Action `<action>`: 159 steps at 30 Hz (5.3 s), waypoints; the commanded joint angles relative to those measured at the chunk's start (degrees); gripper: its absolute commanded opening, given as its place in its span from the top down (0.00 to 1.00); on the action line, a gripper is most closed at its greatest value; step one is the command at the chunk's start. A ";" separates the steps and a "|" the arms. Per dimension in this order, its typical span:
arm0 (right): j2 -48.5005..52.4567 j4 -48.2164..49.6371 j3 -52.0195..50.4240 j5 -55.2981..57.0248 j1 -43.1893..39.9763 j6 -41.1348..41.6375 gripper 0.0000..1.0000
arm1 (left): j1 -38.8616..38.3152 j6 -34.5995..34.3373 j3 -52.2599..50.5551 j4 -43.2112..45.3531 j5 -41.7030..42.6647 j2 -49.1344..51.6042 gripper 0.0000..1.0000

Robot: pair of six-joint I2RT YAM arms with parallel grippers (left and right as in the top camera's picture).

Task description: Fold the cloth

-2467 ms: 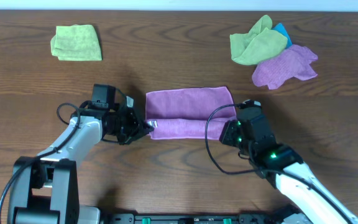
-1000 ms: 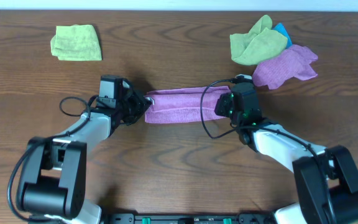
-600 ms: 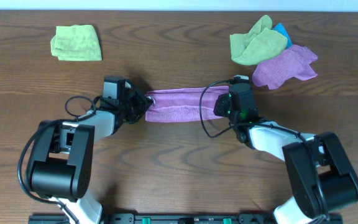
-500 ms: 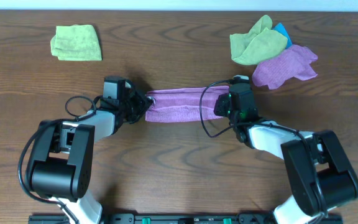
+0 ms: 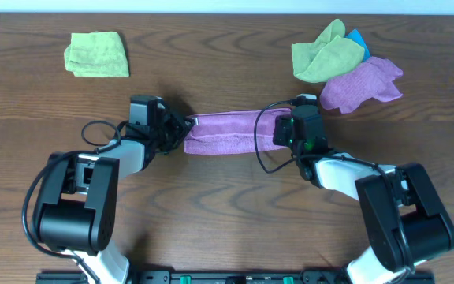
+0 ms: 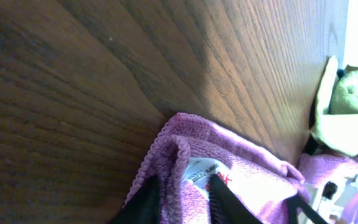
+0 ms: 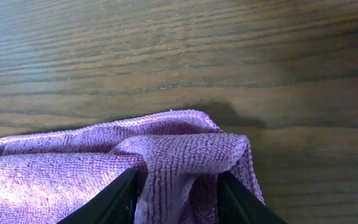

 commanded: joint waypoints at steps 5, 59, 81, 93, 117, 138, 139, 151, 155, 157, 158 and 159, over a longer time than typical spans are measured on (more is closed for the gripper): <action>-6.23 -1.77 0.76 -0.66 -0.42 -0.20 0.57 | 2.62 0.15 1.49 -0.13 5.92 -0.72 0.44; -18.95 -31.39 0.74 -24.20 -8.41 19.91 0.29 | -9.25 -2.27 1.70 -13.25 -17.40 -2.95 0.94; -9.99 -25.00 0.72 -16.92 -8.28 19.91 0.26 | -9.22 -2.80 1.70 -15.76 -16.63 -1.95 0.94; -7.30 -18.86 0.72 -16.61 -8.22 19.93 0.31 | -9.22 -2.84 1.70 -16.26 -16.41 -1.95 0.94; -2.29 -16.46 0.72 -17.14 -7.50 19.93 0.36 | -9.18 -2.86 1.70 -16.26 -16.44 -1.95 0.94; -12.83 -7.61 0.74 -31.06 -1.44 13.57 0.99 | -9.18 -2.84 1.70 -16.85 -16.65 -1.95 0.94; -12.85 -6.97 0.74 -31.10 -0.52 14.45 0.99 | -9.18 -2.84 1.70 -16.85 -16.65 -1.95 0.94; -12.76 -3.45 0.76 -23.74 11.19 18.23 0.99 | -9.18 -2.82 1.70 -16.81 -16.17 -1.95 0.94; -12.28 -3.06 1.55 -20.09 13.07 19.06 0.99 | -9.18 -2.58 1.70 -16.79 -15.87 -1.95 0.94; -11.56 -3.08 2.58 -19.93 13.16 19.04 0.99 | -9.18 -1.75 1.70 -16.63 -14.99 -1.97 0.94; -10.95 -3.52 3.50 -19.91 13.16 19.06 0.99 | -9.18 -0.87 1.79 -16.65 -14.67 -1.97 0.94; -10.25 -4.11 4.50 -19.89 13.16 19.02 0.99 | -9.18 -0.31 1.81 -16.74 -14.56 -2.03 0.94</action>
